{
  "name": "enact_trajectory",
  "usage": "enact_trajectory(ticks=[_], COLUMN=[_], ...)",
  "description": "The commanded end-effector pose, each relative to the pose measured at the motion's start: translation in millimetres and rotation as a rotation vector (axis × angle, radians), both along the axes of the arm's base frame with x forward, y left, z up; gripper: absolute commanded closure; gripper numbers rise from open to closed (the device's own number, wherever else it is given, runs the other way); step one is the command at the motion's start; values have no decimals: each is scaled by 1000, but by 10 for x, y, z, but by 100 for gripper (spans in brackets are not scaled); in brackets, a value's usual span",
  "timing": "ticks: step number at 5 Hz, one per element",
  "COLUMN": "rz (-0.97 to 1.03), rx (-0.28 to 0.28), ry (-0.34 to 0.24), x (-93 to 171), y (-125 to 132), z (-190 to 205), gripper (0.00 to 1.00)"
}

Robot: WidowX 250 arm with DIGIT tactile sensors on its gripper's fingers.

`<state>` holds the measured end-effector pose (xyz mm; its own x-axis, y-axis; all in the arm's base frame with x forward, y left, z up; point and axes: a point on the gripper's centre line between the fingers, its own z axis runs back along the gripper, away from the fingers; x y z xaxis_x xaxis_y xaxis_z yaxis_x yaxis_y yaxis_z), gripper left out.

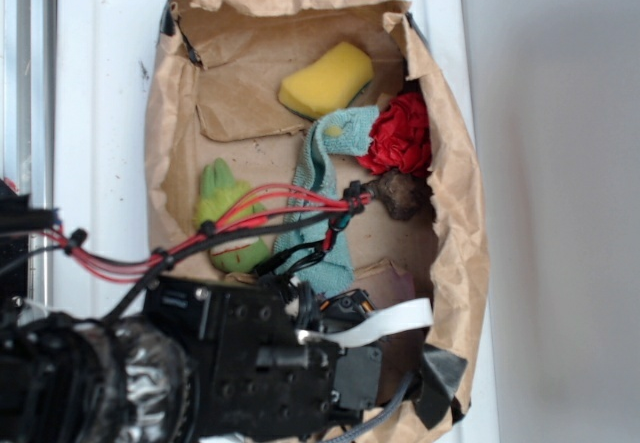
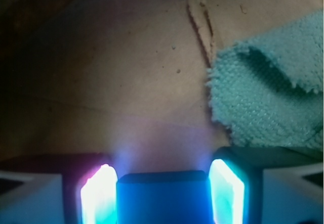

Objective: Grab the blue block.

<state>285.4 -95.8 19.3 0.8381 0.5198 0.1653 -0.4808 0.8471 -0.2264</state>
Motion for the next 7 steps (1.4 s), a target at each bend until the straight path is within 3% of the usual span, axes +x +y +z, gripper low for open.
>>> enact_trajectory(ticks=[1,2,3,5,6,7], rz=[-40,-156,-128,-332,-431,-515], rx=[16,48,58,58,79,134], ry=[-25,-54,-33,-9,-51,-35], x=[110,281,404,498,460,437], y=[466,733,955,950,925,981], z=[400,584,827,1348,1591,1700], gripper=[100,100,100,100,100,100])
